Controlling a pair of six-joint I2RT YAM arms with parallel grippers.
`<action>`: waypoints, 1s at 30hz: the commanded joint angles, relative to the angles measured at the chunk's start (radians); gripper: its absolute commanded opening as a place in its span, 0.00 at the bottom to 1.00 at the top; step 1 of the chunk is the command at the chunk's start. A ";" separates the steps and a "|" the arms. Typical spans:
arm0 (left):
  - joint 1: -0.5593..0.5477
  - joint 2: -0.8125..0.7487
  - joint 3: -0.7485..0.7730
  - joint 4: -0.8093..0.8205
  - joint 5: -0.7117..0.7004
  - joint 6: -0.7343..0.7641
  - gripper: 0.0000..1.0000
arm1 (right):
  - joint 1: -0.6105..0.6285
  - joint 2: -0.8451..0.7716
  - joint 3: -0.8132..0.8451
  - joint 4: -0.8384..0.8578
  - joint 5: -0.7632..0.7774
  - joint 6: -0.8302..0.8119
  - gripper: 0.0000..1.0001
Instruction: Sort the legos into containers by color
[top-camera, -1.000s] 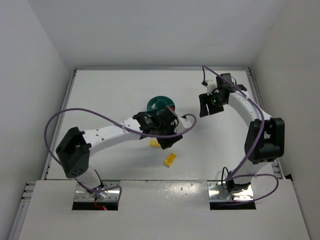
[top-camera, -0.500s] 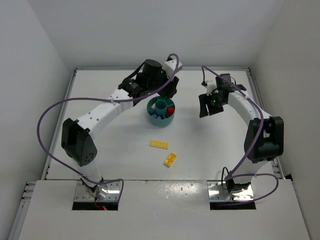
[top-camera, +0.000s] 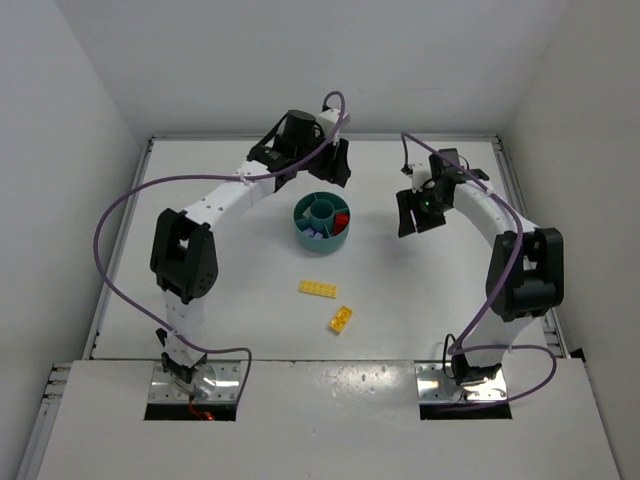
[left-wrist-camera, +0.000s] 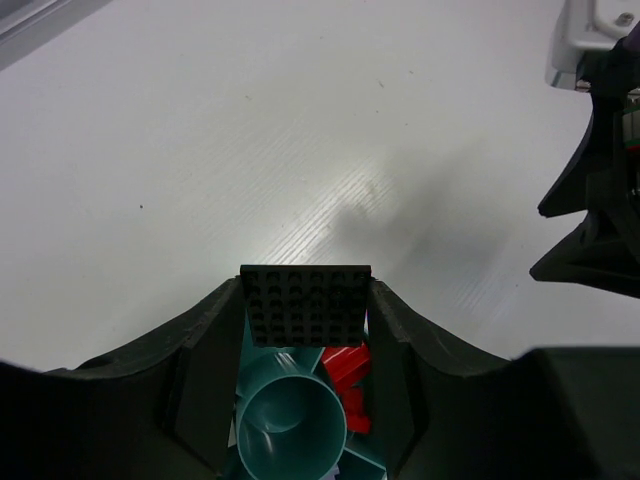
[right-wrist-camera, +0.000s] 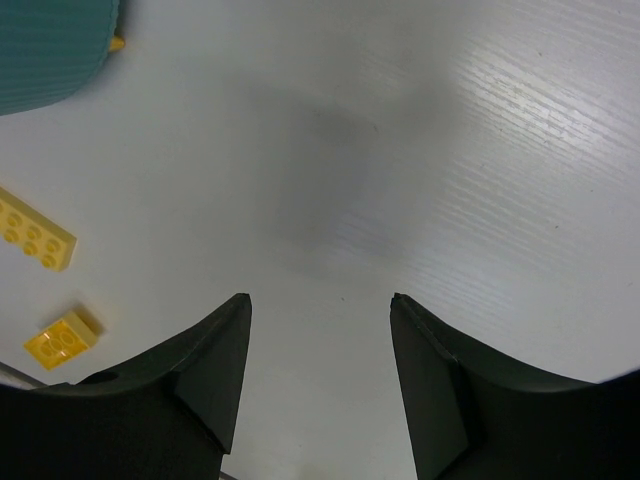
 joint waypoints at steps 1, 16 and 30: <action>-0.003 0.004 0.017 0.084 0.028 -0.040 0.27 | -0.003 0.006 0.043 0.009 -0.006 -0.009 0.59; -0.003 0.042 -0.103 0.114 0.008 -0.040 0.27 | -0.003 0.015 0.052 0.009 -0.006 -0.009 0.59; -0.003 0.052 -0.154 0.133 -0.043 -0.031 0.34 | -0.003 0.024 0.061 0.000 -0.006 -0.009 0.59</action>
